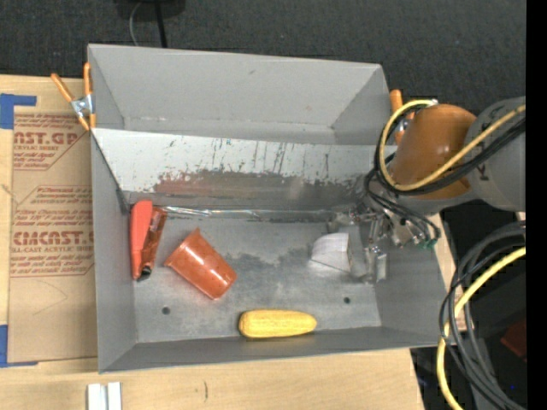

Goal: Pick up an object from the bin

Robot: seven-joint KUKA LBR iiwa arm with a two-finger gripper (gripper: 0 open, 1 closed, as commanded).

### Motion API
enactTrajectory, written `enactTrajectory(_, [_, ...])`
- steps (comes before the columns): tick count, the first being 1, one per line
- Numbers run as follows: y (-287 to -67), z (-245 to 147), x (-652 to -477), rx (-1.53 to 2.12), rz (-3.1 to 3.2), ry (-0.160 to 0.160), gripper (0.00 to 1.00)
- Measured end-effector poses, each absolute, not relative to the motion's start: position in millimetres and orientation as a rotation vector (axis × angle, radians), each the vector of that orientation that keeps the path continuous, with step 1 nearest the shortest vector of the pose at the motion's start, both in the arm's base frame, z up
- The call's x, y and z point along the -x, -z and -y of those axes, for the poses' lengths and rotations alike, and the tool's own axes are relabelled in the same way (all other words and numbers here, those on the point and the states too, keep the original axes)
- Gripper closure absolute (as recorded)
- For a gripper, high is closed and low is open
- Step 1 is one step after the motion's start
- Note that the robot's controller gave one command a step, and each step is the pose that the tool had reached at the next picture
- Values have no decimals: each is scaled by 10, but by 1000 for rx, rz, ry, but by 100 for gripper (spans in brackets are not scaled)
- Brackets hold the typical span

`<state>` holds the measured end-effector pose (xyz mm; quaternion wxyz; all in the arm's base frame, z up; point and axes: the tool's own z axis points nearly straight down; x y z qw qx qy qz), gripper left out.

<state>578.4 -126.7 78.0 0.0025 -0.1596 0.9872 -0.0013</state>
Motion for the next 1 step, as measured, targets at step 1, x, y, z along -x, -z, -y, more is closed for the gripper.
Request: enactTrajectory(1, [-752,1023,-5885,730,-3046,8,100])
